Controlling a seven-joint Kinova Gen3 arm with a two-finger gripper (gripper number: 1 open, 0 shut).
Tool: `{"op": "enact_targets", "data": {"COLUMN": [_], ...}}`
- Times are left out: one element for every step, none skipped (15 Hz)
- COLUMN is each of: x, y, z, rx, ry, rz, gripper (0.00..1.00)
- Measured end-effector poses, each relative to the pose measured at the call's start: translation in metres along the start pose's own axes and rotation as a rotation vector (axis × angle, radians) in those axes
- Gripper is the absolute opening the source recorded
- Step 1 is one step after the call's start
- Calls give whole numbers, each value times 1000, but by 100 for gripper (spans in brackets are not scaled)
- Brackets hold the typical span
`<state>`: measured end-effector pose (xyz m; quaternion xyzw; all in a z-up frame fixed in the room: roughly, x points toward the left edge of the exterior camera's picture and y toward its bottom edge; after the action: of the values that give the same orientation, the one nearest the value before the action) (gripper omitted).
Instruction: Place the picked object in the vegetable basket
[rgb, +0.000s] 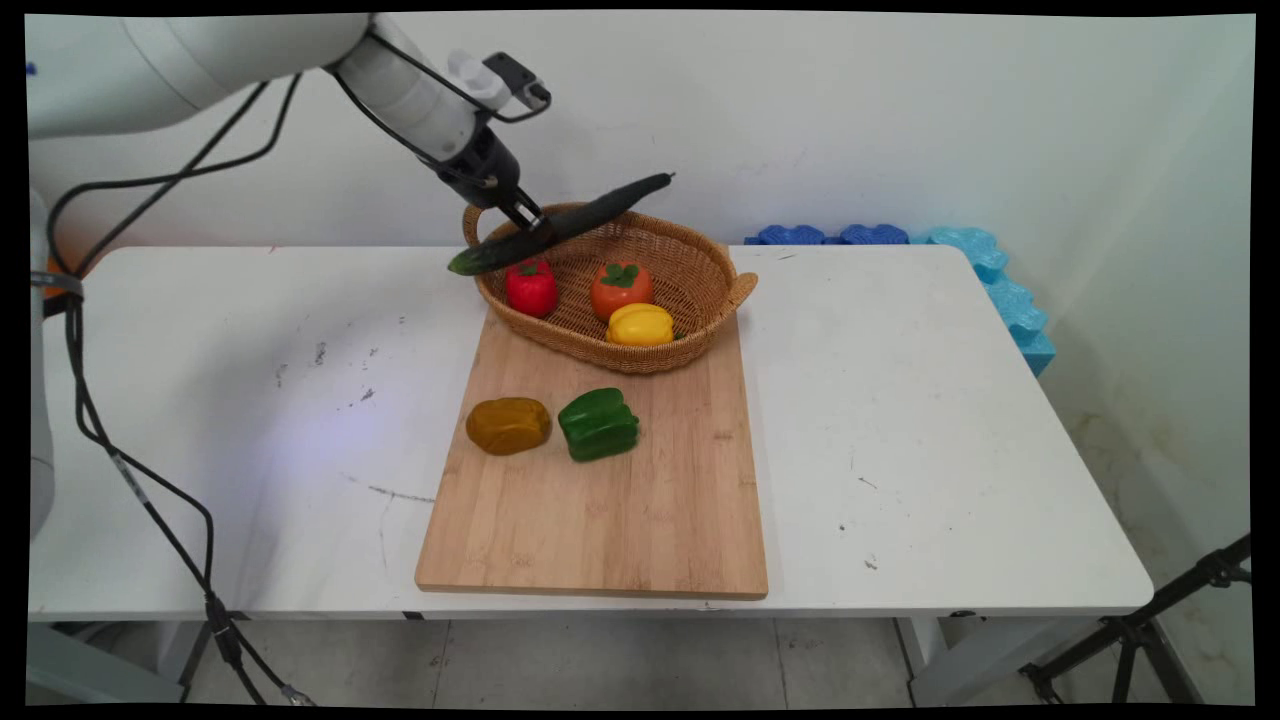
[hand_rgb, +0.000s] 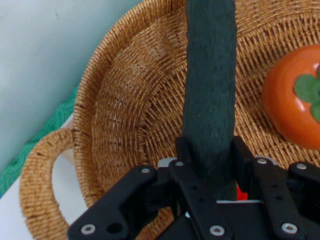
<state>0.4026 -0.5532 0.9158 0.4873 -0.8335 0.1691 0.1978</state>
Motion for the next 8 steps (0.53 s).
{"op": "enact_targets", "data": {"x": [0, 0, 0, 0, 0, 1, 1, 2], "y": [-1, -1, -2, -2, -2, -3, -3, -2], "z": [7, 14, 20, 25, 29, 33, 38, 42], "rx": [-1, -2, -3, -3, -3, -3, -4, -5], "ry": [-2, -4, -5, -5, -5, -4, -4, -1], "rz": [-3, -5, -7, -9, -10, -11, -12, -12], "gripper": [0, 0, 0, 0, 0, 0, 100, 100]}}
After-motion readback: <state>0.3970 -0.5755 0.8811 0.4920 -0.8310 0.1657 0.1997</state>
